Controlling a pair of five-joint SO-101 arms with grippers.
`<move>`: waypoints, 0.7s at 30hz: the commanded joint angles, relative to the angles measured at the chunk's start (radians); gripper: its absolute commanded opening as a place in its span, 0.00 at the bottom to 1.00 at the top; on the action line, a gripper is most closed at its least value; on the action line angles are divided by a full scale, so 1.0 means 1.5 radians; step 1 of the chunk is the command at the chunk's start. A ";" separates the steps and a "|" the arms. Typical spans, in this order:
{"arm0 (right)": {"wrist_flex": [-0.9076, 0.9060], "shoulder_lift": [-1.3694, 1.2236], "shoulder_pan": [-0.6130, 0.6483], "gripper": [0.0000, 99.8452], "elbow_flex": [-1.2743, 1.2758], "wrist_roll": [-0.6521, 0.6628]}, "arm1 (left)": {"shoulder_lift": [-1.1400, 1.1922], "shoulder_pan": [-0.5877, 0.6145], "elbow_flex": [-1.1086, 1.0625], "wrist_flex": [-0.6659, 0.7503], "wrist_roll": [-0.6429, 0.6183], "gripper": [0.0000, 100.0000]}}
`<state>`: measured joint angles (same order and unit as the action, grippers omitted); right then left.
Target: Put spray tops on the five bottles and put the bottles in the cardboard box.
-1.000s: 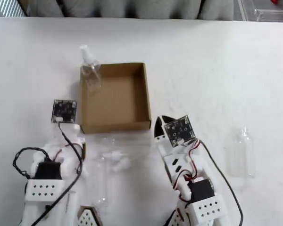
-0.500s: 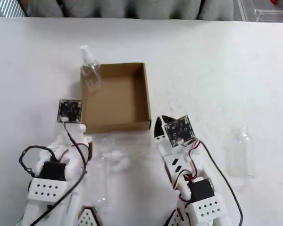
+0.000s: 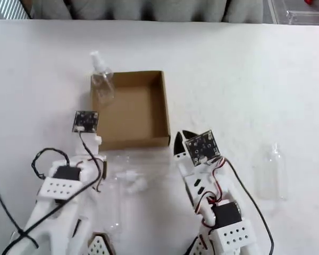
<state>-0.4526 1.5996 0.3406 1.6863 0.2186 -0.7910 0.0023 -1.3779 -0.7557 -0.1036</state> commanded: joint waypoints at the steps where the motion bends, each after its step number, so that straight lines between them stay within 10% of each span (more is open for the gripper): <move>1: -0.006 0.008 -0.008 0.01 0.006 0.001 | 0.040 0.014 0.035 0.091 -0.005 0.02; 21: -0.006 0.008 -0.009 0.01 0.006 0.001 | 0.194 0.230 0.145 0.075 0.023 0.02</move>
<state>-0.4526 1.5996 0.3406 1.6863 0.2186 -0.6575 0.2969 -1.2935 -0.6391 -0.0790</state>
